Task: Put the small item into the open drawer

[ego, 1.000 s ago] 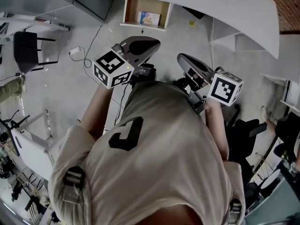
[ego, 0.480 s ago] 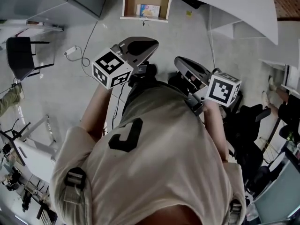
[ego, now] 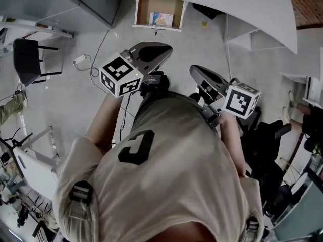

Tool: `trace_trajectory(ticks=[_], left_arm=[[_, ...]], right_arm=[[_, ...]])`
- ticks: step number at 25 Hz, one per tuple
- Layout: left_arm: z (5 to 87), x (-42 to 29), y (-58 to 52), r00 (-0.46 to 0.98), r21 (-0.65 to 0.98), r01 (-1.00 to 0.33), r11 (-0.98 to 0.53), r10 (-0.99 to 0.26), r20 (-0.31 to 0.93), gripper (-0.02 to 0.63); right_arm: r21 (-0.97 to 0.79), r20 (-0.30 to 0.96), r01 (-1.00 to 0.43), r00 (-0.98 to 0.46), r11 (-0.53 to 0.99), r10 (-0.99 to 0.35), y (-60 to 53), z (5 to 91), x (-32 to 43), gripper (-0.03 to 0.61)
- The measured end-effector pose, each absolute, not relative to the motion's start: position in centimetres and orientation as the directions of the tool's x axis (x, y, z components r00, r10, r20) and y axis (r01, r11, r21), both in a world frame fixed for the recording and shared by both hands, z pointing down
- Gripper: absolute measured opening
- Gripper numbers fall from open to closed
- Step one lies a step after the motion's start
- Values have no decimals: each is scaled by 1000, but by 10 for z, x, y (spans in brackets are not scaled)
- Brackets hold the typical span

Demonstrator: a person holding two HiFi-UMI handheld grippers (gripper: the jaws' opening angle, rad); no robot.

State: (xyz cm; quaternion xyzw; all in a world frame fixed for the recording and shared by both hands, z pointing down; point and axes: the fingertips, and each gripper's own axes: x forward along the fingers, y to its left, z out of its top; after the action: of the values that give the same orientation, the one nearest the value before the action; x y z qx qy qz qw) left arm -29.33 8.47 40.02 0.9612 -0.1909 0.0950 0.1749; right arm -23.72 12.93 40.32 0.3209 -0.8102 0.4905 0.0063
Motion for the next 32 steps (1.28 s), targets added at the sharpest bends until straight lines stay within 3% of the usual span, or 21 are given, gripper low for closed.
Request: trace_trajectory(ticks=[18, 27, 32], left_arm=[[390, -185, 131, 880, 255, -462, -849, -401, 255, 5], [398, -175, 131, 853, 237, -499, -833, -424, 306, 5], [405, -208, 121, 844, 225, -501, -836, -414, 341, 5]], right_arm=[[-804, 230, -434, -857, 406, -460, 165, 386, -140, 5], [-797, 222, -405, -886, 447, -407, 166, 388, -135, 5], [-792, 225, -411, -884, 451, -410, 153, 386, -162, 5]])
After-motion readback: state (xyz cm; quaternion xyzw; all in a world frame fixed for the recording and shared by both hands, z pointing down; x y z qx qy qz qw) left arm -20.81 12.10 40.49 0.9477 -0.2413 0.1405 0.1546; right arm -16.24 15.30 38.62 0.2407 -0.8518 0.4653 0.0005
